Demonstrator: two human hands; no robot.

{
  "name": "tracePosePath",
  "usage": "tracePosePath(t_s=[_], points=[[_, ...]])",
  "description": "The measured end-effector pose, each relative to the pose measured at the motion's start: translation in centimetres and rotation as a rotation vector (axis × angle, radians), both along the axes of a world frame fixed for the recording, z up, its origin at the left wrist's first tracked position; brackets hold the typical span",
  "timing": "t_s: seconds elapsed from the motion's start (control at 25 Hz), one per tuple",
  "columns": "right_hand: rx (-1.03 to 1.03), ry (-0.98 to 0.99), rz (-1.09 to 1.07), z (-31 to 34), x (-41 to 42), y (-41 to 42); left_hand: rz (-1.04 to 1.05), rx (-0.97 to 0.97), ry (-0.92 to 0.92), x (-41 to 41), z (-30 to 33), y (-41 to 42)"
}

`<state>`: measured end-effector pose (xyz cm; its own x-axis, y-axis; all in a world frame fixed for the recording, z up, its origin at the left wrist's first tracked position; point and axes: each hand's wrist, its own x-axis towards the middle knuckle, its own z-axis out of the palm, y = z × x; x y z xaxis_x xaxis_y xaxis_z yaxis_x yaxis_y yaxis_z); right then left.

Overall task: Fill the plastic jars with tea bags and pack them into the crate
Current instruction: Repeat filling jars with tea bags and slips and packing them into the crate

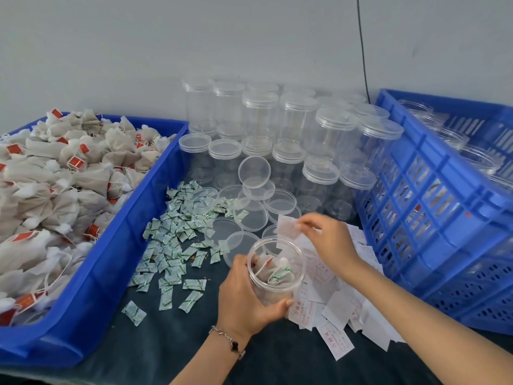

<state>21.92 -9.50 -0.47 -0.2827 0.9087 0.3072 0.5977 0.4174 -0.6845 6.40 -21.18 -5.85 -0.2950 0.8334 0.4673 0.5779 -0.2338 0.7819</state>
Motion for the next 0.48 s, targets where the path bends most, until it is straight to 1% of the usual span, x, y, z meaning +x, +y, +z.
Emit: tracePosePath(t_s=[0.04, 0.08, 0.12, 0.16, 0.2, 0.24, 0.28, 0.36, 0.44, 0.48], points=[[-0.104, 0.171, 0.0, 1.1, -0.1, -0.4, 0.0, -0.001, -0.008, 0.0, 0.0, 0.0], [-0.251, 0.34, 0.063, 2.3, -0.3, -1.0, 0.001, -0.003, -0.015, 0.0, 0.1, 0.0], [-0.412, 0.444, 0.151, 3.4, -0.4, -1.8, 0.0, -0.001, -0.02, 0.0, 0.1, -0.1], [-0.522, 0.448, 0.236, 4.4, -0.5, -2.6, -0.001, 0.003, -0.017, 0.0, 0.0, 0.0], [-0.549, 0.369, 0.303, 5.0, -0.5, -3.4, 0.0, 0.005, -0.007, -0.1, 0.0, 0.0], [-0.519, 0.245, 0.347, 5.4, -0.6, -4.3, 0.003, 0.006, 0.005, -0.1, 0.0, 0.0], [-0.423, 0.086, 0.352, 5.4, -0.7, -4.9, 0.002, 0.007, 0.015, -0.1, 0.0, 0.0], [-0.167, -0.223, 0.274, 5.2, -0.9, -5.6, -0.006, -0.001, 0.021, -0.1, 0.0, 0.0], [0.003, -0.423, 0.197, 5.3, -1.2, -6.1, -0.013, -0.021, 0.013, 0.0, 0.2, -0.1], [0.053, -0.476, 0.191, 5.3, -1.3, -6.3, -0.017, -0.035, 0.003, 0.0, 0.2, -0.1]])
